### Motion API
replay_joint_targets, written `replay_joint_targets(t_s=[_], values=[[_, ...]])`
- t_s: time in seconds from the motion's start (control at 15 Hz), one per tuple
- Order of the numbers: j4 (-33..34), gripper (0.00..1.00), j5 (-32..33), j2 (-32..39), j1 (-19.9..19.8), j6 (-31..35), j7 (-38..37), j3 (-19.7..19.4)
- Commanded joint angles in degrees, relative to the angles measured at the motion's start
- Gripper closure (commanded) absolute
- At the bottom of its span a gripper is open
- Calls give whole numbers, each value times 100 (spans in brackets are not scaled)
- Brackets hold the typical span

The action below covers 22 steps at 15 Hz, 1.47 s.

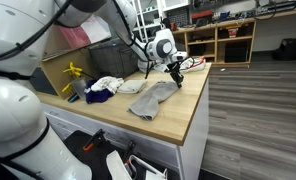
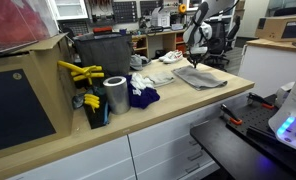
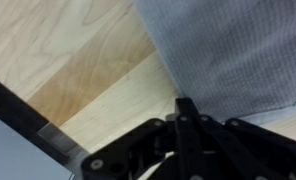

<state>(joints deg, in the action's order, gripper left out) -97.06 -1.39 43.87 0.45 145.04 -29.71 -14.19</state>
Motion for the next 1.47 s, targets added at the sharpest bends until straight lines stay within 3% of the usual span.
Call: replay_joint_targets(t_s=[0.0, 0.33, 1.0, 1.4], values=[[40, 100, 362, -7, 42, 299, 218, -276], [2, 100, 332, -191, -28, 337, 353, -207], [130, 100, -749, -133, -290, -247, 212, 487], [112, 100, -825, 150, -345, -39, 263, 433]])
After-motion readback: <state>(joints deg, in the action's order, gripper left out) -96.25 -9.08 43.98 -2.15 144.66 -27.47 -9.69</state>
